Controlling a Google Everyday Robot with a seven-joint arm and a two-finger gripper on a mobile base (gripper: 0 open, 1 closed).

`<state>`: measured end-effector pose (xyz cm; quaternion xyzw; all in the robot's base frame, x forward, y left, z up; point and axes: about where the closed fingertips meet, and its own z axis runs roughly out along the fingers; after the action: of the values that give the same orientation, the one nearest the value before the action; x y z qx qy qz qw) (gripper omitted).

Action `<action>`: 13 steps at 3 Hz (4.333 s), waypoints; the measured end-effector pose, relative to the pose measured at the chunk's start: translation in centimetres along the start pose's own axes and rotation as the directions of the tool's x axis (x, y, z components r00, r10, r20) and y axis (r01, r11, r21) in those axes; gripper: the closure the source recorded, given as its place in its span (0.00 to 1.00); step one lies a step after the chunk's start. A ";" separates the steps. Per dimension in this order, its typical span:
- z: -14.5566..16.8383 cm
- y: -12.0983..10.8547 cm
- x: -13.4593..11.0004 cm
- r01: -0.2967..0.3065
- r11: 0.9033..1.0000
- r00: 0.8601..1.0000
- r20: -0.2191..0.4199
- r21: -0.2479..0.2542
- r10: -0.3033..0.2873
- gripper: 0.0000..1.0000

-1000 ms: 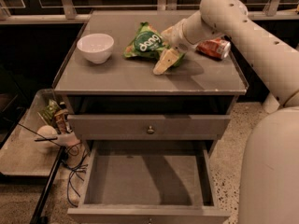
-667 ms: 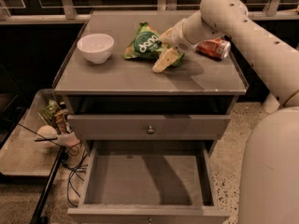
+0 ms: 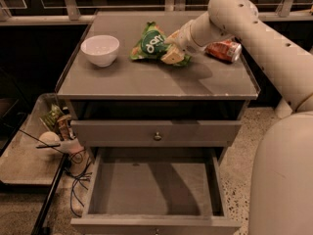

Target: Place green rice chip bag into middle drawer

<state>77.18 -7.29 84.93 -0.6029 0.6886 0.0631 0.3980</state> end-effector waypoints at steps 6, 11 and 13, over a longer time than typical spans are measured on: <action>-14.3 9.5 1.9 -0.017 0.999 0.995 0.099 -0.044 0.021 1.00; -17.0 25.9 5.5 -0.100 0.992 0.987 0.115 -0.079 0.109 1.00; -10.4 36.0 8.8 -0.177 0.978 0.968 0.160 -0.111 0.193 1.00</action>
Offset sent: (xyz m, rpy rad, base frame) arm -0.0327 -0.0234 0.0149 0.0217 0.0415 0.0512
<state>40.96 -10.55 72.31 -0.5468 0.7015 0.1840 0.4183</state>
